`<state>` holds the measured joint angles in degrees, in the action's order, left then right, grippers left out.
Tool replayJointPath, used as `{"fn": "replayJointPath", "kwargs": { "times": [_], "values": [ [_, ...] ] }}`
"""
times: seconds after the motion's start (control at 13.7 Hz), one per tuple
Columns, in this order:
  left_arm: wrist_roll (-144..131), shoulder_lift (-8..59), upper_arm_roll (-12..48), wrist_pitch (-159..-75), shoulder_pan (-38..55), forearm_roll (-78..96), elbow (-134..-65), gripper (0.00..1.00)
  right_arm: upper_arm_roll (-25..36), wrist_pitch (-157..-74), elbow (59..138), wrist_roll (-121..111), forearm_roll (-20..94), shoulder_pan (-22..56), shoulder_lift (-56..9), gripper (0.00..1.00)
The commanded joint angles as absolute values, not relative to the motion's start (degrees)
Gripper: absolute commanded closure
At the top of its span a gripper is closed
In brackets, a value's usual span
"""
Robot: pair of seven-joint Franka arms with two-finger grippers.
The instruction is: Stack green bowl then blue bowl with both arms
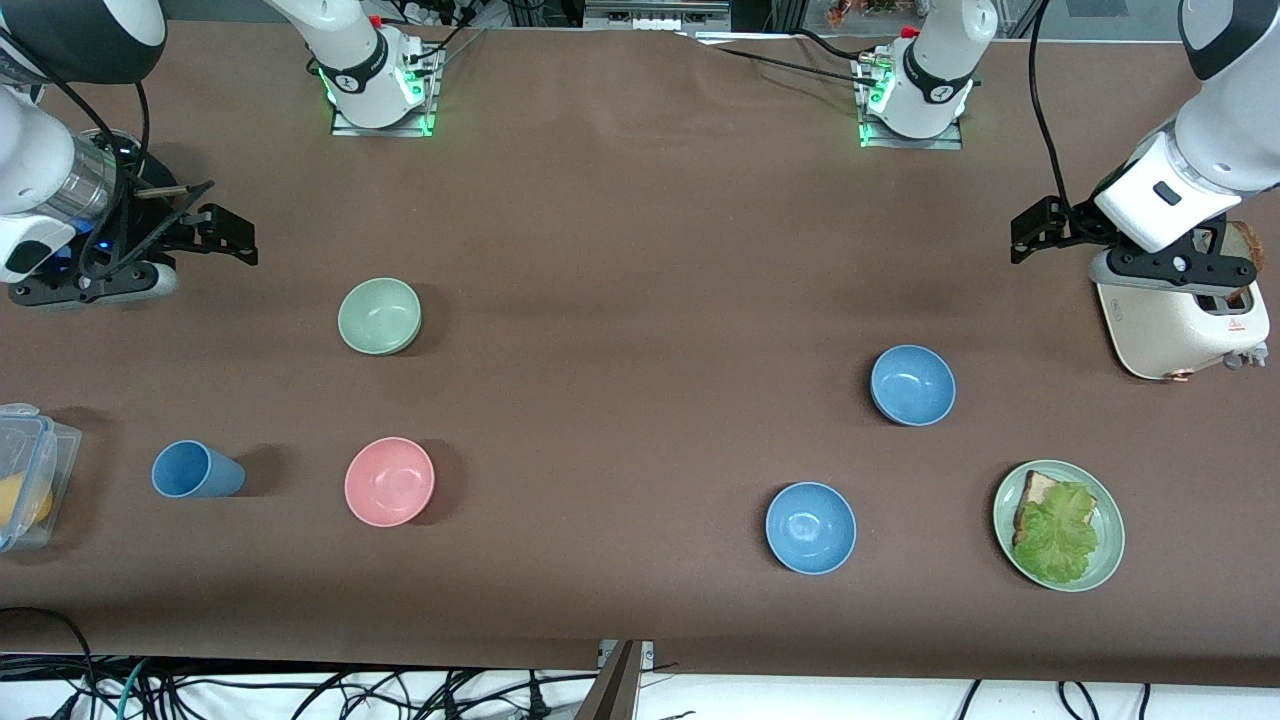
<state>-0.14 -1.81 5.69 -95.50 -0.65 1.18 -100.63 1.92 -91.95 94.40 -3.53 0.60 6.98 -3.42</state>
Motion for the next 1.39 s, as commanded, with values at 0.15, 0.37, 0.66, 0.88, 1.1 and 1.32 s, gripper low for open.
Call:
{"fn": "replayJointPath", "kwargs": {
  "times": [0.15,0.37,0.66,0.88,1.1,1.32],
  "values": [
    [-0.5,-1.7,5.7,-95.4,-0.3,0.0,-100.0,0.00,0.8,-91.2,94.7,-3.1,-0.2,6.0,-2.8,0.00],
    [-0.4,-1.7,5.7,-95.4,-0.3,0.0,-100.0,0.00,0.8,-91.3,95.2,-3.0,-0.2,6.0,-2.8,0.00],
    [0.4,-1.7,5.6,-95.4,-0.4,0.5,-100.0,0.00,0.9,-91.4,95.7,-2.9,-0.2,6.0,-2.8,0.00],
    [0.3,-1.7,5.6,-95.4,-0.4,0.5,-100.0,0.00,0.9,-91.6,96.1,-2.8,-0.2,6.0,-2.8,0.00],
    [0.3,-1.7,5.6,-95.4,-0.4,0.5,-100.0,0.00,0.9,-93.9,98.9,-2.4,-0.1,6.0,-2.8,0.00],
    [0.3,-1.7,5.6,-95.4,-0.4,0.5,-100.0,0.00,2.2,-102.8,107.9,-2.3,0.1,5.9,-2.6,0.00]
  ]
}}
